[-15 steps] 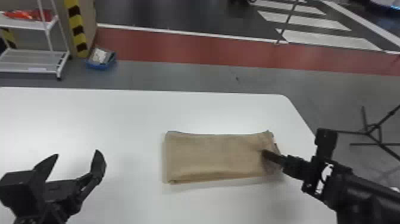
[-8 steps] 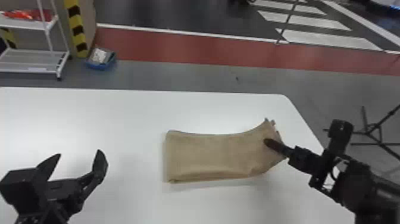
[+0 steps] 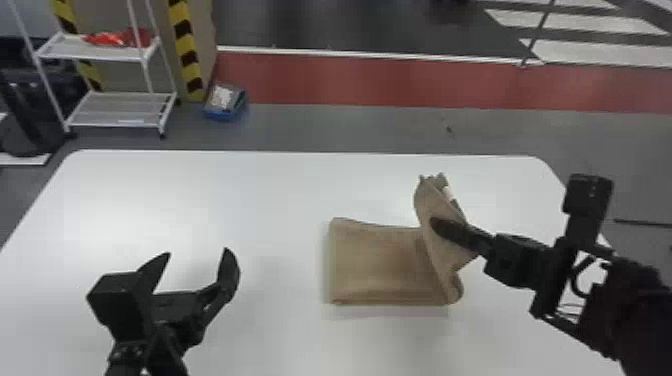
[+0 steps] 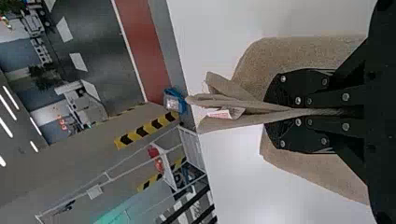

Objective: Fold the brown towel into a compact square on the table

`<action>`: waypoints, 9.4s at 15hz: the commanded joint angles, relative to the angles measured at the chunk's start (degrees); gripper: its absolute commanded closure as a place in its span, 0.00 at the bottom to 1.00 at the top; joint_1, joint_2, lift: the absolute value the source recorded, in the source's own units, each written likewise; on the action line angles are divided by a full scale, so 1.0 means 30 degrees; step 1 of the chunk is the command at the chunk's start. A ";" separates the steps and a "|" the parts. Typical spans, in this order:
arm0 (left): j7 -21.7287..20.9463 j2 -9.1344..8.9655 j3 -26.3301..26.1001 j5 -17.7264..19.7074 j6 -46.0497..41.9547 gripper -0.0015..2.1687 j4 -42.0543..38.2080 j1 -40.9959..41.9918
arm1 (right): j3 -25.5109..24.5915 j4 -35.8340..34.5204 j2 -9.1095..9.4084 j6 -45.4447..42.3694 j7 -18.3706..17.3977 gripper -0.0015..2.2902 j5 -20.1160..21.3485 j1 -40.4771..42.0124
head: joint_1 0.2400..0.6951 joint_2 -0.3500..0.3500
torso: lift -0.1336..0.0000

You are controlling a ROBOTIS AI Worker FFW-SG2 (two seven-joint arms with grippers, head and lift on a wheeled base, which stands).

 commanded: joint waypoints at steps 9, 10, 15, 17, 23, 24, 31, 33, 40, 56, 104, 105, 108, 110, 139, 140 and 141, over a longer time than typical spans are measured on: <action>-0.0118 0.0019 0.0058 0.0030 -0.0030 0.03 0.0089 0.0178 | 0.5622 0.2299 0.0048 -0.3045 -0.0667 0.00 0.2142 0.0434 | 1.00 0.60 | 0.10; -0.0118 0.0019 0.0058 0.0030 -0.0030 0.03 0.0089 0.0178 | 0.5505 0.2416 0.0048 -0.4276 -0.0462 0.00 0.1614 0.0551 | 1.00 0.62 | 0.10; -0.0148 0.0019 0.0087 0.0030 -0.0089 0.03 0.0148 0.0266 | 0.4919 0.3237 0.0048 -0.6678 -0.0931 0.44 0.1321 0.0317 | 1.00 0.64 | 0.10; -0.0206 0.0019 0.0087 0.0030 -0.0089 0.03 0.0177 0.0266 | 0.5007 0.4028 0.0048 -0.6561 -0.1722 0.83 0.2493 -0.0035 | 1.00 0.62 | 0.10; -0.0323 0.0019 0.0058 0.0030 -0.0089 0.03 0.0236 0.0207 | 0.6501 0.6694 0.0048 -0.6561 -0.2220 0.89 0.4368 -0.1295 | 1.00 0.58 | 0.10; -0.0323 0.0019 0.0058 0.0030 -0.0089 0.03 0.0265 0.0207 | 0.6940 0.6694 0.0048 -0.6561 -0.2132 0.89 0.4515 -0.1265 | 1.00 0.58 | 0.10; -0.0353 0.0019 0.0087 0.0030 -0.0089 0.03 0.0353 0.0207 | 0.9372 0.5756 0.0048 -0.8377 0.0094 0.89 0.5276 0.0815 | 1.00 0.72 | 0.10; -0.0382 -0.0010 0.0087 0.0059 -0.0089 0.03 0.0470 0.0119 | 0.9372 0.5141 0.0048 -0.8494 0.0651 0.89 0.5218 0.1547 | 1.00 0.77 | 0.10; -0.0499 0.0019 0.0028 0.0089 -0.0089 0.03 0.0470 0.0090 | 0.7175 0.4789 0.0048 -1.1365 -0.0316 0.89 0.4046 0.1606 | 1.00 0.74 | 0.10; -0.0646 0.0019 0.0028 0.0059 -0.0089 0.04 0.0500 -0.0086 | 0.8757 0.6752 0.0048 -0.9783 0.0563 0.89 0.5394 0.0903 | 1.00 0.71 | 0.10; -0.1114 0.0019 -0.0030 0.0499 -0.0089 0.04 0.1847 -0.1258 | 0.4479 0.9770 0.0048 -0.2225 0.0680 0.89 0.5774 -0.5425 | 1.00 0.51 | 0.10; -0.1114 0.0019 -0.0060 0.0499 -0.0089 0.04 0.1789 -0.1229 | 0.4479 0.9653 0.0048 -0.2225 0.0710 0.89 0.5687 -0.5279 | 1.00 0.51 | 0.10; -0.1114 0.0048 0.0116 0.0557 -0.0264 0.04 0.1730 -0.1141 | 0.3688 0.7895 0.0048 -0.2283 0.0768 0.89 0.5540 -0.3726 | 1.00 0.52 | 0.10; -0.1378 0.0048 0.0526 0.0587 -0.0440 0.04 0.1701 -0.1229 | 0.3102 0.7045 0.0048 -0.2225 0.0798 0.89 0.5423 -0.2964 | 1.00 0.51 | 0.10; -0.2169 0.0458 0.0966 0.1993 -0.0030 0.04 0.1847 -0.2313 | 0.3337 0.7016 0.0048 -0.4041 -0.0462 0.89 0.5862 -0.2173 | 1.00 0.49 | 0.10; -0.2169 0.0458 0.0966 0.1993 -0.0030 0.04 0.1906 -0.2342 | 0.3542 0.7573 0.0048 -0.4393 -0.0462 0.89 0.5833 -0.2496 | 1.00 0.49 | 0.10; -0.2169 0.0458 0.0966 0.1993 -0.0030 0.04 0.1906 -0.2342 | 0.3864 0.8246 0.0048 -0.4627 -0.0462 0.89 0.5833 -0.2906 | 1.00 0.49 | 0.10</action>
